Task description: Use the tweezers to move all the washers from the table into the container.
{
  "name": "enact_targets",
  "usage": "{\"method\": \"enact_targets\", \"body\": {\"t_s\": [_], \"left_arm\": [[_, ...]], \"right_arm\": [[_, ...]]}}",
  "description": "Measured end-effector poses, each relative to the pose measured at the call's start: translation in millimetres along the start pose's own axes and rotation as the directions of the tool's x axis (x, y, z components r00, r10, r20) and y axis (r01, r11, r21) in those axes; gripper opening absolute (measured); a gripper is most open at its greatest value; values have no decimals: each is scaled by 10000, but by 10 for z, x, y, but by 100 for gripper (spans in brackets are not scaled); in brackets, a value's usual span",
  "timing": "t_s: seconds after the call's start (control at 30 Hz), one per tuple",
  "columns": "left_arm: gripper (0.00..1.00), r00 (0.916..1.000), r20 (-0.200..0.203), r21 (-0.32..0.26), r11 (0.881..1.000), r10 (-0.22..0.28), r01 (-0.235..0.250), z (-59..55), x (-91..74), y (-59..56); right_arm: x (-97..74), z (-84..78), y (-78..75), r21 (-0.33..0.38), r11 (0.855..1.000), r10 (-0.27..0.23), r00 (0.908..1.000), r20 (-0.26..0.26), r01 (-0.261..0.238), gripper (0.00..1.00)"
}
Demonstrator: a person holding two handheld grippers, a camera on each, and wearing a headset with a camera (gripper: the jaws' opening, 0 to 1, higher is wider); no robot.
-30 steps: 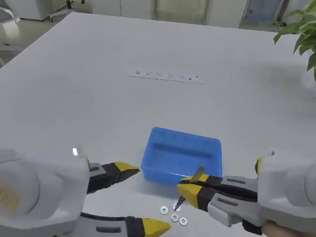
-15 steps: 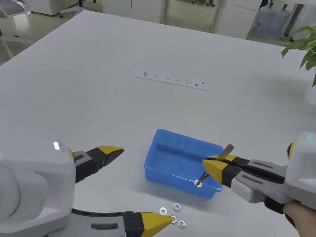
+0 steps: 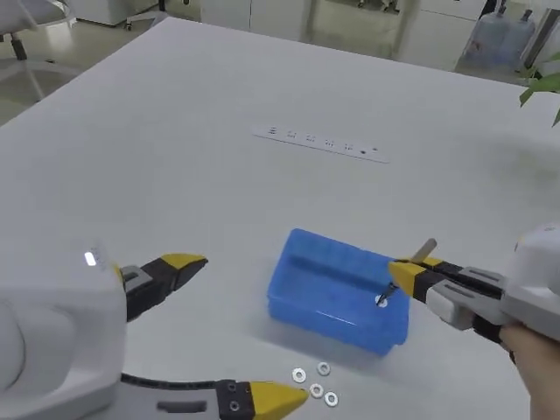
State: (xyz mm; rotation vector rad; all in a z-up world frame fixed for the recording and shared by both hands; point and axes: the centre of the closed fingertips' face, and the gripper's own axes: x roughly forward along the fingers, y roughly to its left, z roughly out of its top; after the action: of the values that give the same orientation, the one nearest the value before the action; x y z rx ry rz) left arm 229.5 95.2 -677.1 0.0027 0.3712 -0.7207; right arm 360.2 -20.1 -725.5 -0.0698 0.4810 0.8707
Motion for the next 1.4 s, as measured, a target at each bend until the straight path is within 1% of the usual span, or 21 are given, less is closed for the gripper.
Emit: {"method": "enact_targets", "body": {"t_s": [0.17,0.27,0.47,0.63,0.8,0.97,1.13,1.4], "left_arm": [[94,10000,39,41,10000,37,-37,37,13,15],[94,10000,-22,69,10000,20,-19,33,15,15],[94,10000,-89,19,10000,18,-18,19,5,16],[93,9999,-159,34,10000,5,-4,4,5,15],[93,9998,-214,113,9999,-39,42,2,13,-2],[93,9998,-181,123,9999,-54,56,8,11,-12],[93,9997,-251,139,9999,-8,12,-21,0,-5],[92,9998,-201,47,10000,9,-8,-37,-20,-4]], "right_arm": [[127,-129,-110,177,9998,-114,9996,-256,118,2],[183,-212,-157,80,9999,-126,9988,-464,129,2],[214,-284,-119,-44,10000,-79,9977,-676,76,2],[213,-283,-92,-206,9998,-46,9976,-695,32,2],[207,-280,-84,-113,9999,18,9978,-665,-25,3],[144,-217,-74,-6,10000,-49,9991,-419,49,2],[18,-73,22,-114,9999,22,10000,-2,-22,2],[-235,108,339,-334,9983,499,9968,619,-479,2]]}}
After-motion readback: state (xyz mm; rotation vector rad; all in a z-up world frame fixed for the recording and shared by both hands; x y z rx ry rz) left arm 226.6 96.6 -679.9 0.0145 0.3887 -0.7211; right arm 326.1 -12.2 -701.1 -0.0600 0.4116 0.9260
